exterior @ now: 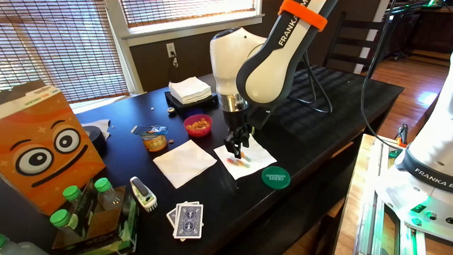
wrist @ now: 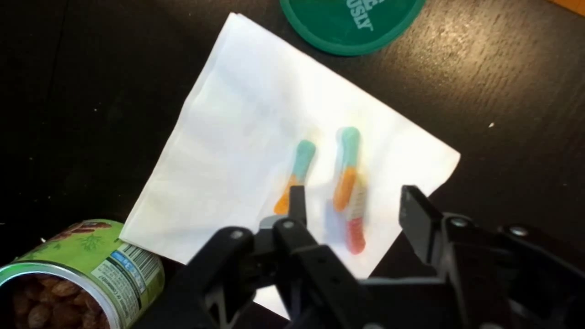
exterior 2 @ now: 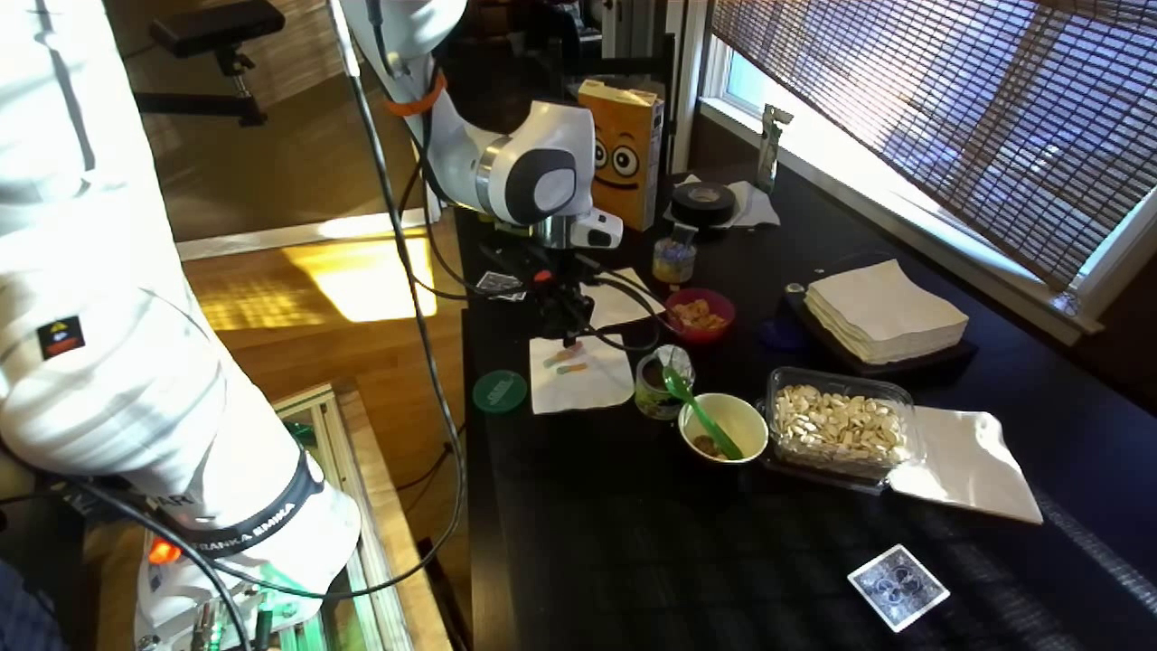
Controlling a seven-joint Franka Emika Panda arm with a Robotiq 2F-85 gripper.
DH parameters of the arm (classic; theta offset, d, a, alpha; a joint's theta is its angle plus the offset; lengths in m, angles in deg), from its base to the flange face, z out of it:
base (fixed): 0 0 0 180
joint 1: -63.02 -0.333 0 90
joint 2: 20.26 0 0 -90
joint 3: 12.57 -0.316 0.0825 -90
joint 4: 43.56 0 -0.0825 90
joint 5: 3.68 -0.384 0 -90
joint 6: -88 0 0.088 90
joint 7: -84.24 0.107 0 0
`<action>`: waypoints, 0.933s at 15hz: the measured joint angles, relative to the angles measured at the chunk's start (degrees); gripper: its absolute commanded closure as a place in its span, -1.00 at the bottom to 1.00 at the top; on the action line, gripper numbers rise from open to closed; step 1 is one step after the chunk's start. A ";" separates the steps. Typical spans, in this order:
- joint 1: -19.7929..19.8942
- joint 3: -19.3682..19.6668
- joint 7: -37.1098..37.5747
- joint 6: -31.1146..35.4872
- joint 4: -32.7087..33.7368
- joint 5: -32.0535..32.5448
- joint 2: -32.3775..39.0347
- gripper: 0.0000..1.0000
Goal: Move the jelly worms to the serviette on the right
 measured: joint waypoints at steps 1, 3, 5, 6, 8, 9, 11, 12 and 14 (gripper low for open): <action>-0.02 0.01 0.31 0.00 0.00 0.06 -0.09 -0.90; -0.05 0.01 0.97 0.00 0.00 0.10 -0.40 -1.00; -0.07 0.01 1.43 0.00 -0.01 0.12 -0.81 -1.00; -0.08 0.01 1.57 0.00 -0.03 0.13 -1.03 -1.00; -0.10 0.01 1.84 0.00 -0.12 0.13 -1.58 -1.00; -0.11 0.01 1.99 -0.02 -0.20 0.13 -1.85 -1.00; -0.19 -0.03 2.39 -0.12 -0.48 0.13 -2.64 -1.00; -0.22 -0.16 2.48 -0.34 -0.76 0.04 -3.32 -1.00; -0.33 -0.49 2.93 -1.40 -1.42 0.01 -5.20 -1.00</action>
